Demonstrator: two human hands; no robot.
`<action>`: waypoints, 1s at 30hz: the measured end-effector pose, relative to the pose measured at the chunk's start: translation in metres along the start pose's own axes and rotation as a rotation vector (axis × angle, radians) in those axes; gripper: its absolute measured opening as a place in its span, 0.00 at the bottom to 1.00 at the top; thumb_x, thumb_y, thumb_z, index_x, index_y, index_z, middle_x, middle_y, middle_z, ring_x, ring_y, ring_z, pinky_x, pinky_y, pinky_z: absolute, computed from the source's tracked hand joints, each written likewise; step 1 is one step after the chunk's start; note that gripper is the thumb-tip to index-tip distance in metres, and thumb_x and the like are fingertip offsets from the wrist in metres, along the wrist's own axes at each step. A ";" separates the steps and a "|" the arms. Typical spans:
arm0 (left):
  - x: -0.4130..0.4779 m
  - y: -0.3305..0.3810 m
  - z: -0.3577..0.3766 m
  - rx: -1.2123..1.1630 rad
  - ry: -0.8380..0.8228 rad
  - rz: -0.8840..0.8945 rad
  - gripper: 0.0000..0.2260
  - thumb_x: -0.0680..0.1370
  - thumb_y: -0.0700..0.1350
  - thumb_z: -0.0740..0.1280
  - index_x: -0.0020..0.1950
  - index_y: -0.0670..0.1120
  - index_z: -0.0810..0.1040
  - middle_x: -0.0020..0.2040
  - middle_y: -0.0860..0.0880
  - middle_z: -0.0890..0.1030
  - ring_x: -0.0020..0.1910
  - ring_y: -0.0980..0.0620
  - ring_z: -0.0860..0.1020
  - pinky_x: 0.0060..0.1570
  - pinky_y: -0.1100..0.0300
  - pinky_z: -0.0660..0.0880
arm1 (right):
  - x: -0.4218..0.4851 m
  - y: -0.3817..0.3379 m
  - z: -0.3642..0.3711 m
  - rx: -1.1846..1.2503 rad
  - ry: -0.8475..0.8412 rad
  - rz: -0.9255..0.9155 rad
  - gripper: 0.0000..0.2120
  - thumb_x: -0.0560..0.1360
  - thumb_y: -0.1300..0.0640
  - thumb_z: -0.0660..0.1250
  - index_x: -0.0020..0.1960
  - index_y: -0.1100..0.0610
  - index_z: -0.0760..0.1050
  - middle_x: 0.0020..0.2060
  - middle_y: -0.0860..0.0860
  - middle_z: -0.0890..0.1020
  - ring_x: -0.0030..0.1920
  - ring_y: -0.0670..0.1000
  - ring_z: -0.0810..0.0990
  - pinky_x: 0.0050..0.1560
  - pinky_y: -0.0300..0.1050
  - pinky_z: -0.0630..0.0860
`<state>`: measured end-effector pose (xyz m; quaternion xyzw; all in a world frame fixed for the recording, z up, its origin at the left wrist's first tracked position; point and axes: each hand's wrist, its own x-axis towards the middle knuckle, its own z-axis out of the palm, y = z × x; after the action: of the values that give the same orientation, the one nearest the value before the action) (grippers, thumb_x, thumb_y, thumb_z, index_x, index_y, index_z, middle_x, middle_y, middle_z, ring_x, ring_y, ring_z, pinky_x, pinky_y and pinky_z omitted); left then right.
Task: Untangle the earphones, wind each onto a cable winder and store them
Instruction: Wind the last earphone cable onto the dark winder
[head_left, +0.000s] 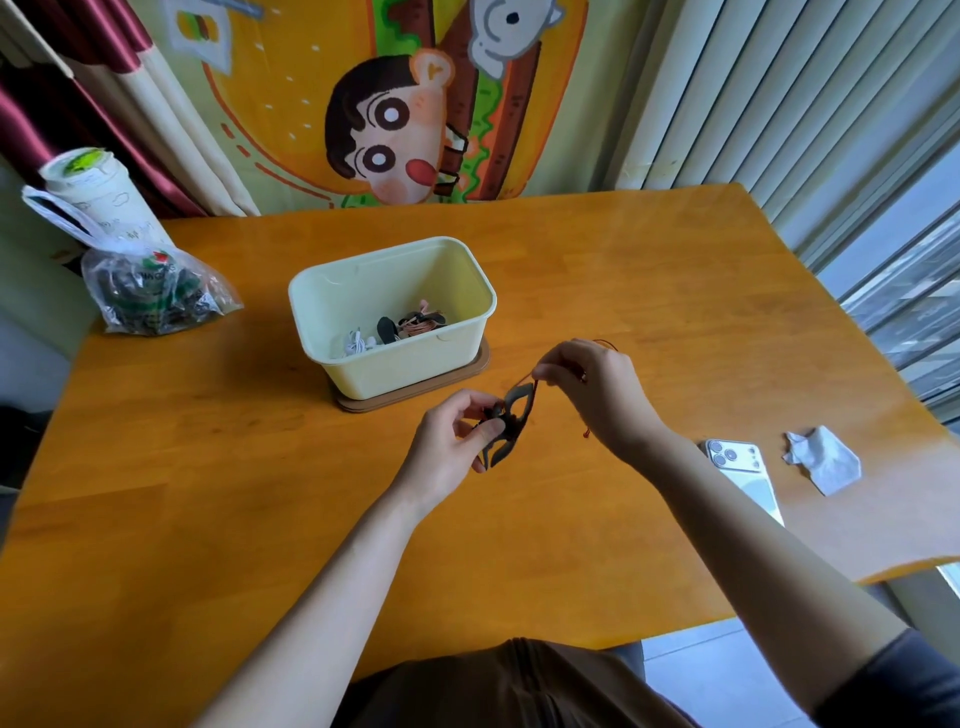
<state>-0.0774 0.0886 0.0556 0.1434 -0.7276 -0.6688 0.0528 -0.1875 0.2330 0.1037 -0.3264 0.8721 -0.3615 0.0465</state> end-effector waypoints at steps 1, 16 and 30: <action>0.000 0.000 0.000 0.004 -0.006 -0.014 0.07 0.78 0.38 0.67 0.48 0.51 0.77 0.46 0.49 0.79 0.38 0.55 0.77 0.30 0.58 0.76 | -0.001 0.000 0.000 0.006 0.010 -0.007 0.04 0.75 0.59 0.68 0.44 0.59 0.80 0.38 0.46 0.77 0.37 0.39 0.73 0.38 0.27 0.68; 0.006 0.025 0.007 -0.685 0.071 -0.085 0.07 0.80 0.38 0.60 0.53 0.44 0.76 0.37 0.50 0.82 0.31 0.57 0.76 0.30 0.67 0.72 | -0.031 -0.004 0.042 0.315 -0.007 0.190 0.12 0.77 0.55 0.65 0.35 0.53 0.74 0.24 0.43 0.72 0.24 0.41 0.69 0.27 0.32 0.62; 0.008 -0.013 0.001 0.058 0.223 0.010 0.09 0.78 0.36 0.66 0.47 0.52 0.76 0.45 0.50 0.81 0.38 0.51 0.77 0.28 0.63 0.74 | -0.031 -0.016 0.028 0.064 -0.106 0.025 0.08 0.78 0.57 0.64 0.44 0.56 0.80 0.29 0.41 0.72 0.30 0.41 0.72 0.31 0.32 0.66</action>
<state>-0.0831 0.0863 0.0423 0.2148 -0.7371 -0.6269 0.1326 -0.1457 0.2268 0.0889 -0.3323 0.8606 -0.3707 0.1074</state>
